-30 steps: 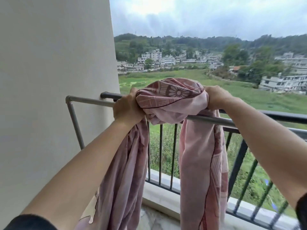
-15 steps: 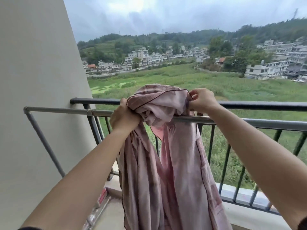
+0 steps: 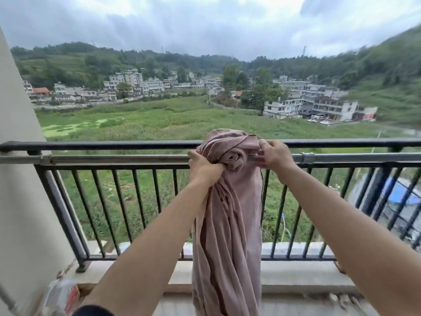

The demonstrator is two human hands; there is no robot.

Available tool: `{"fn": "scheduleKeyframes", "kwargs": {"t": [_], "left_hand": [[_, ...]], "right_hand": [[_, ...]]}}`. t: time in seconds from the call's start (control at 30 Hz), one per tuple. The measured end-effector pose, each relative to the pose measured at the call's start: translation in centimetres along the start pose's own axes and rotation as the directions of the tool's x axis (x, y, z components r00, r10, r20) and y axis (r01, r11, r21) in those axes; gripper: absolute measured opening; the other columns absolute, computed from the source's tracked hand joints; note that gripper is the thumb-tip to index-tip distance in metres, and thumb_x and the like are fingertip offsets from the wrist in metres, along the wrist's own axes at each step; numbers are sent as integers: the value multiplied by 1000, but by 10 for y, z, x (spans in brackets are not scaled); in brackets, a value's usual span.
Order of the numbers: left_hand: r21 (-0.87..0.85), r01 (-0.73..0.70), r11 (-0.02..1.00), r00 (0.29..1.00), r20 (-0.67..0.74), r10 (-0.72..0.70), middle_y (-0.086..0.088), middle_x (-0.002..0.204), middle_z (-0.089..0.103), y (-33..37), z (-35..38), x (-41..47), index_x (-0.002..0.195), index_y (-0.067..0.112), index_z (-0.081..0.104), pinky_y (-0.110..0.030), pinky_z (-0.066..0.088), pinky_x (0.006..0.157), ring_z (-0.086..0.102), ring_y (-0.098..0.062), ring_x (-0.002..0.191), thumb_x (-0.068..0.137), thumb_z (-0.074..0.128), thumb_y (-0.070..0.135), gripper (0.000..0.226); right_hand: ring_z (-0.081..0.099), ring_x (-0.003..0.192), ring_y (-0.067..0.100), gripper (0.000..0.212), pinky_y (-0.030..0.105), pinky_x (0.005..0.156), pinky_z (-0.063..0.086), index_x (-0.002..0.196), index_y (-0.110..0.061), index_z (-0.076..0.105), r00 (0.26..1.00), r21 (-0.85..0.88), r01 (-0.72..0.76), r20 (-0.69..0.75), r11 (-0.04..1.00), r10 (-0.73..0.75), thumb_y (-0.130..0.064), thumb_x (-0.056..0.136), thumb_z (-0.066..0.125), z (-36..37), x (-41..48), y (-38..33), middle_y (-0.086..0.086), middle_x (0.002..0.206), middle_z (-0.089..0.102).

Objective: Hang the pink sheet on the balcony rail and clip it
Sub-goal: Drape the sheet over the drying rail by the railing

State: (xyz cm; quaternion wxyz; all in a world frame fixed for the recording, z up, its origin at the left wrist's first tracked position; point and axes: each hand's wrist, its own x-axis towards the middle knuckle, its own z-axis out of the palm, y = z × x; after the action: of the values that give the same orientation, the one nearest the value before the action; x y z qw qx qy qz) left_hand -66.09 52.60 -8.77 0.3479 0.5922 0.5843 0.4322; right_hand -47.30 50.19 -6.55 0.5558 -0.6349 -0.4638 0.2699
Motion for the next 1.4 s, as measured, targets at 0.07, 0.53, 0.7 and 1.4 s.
{"fn": "scheduleKeyframes", "kwargs": {"t": [0.07,0.53,0.7,1.4], "left_hand": [[-114,65,991,967,252,-34,-10,150,21,-20,15,-10,144,23,-1,-43,37,109,33,-28,136,48,90,46,134],[-407,-64,911,996,27,82,-7,83,66,-58,-10,13,84,13,74,-34,48,74,58,-20,77,98,56,30,28],[-494,-94,864,969,-246,-35,-3,71,54,-41,-29,44,68,22,56,-38,40,68,47,-23,72,101,45,29,35],[618,-323,717,859,-128,496,6,120,63,-56,-53,69,111,29,68,-51,18,107,46,-19,122,86,50,66,48]], "right_hand": [[73,86,29,44,38,68,61,106,-11,63,992,87,-100,90,991,92,-51,98,48,-6,-26,13,15,104,70],[59,102,11,49,16,82,44,131,-37,46,925,-132,76,380,988,-20,-53,88,64,18,-44,34,-9,121,61],[60,92,30,37,38,80,45,89,-8,64,996,-127,91,19,988,-90,-36,97,41,15,-15,26,9,93,67],[43,131,28,48,46,109,33,136,-18,50,769,-669,400,-127,627,-626,-43,97,40,21,13,8,12,142,51]]}}
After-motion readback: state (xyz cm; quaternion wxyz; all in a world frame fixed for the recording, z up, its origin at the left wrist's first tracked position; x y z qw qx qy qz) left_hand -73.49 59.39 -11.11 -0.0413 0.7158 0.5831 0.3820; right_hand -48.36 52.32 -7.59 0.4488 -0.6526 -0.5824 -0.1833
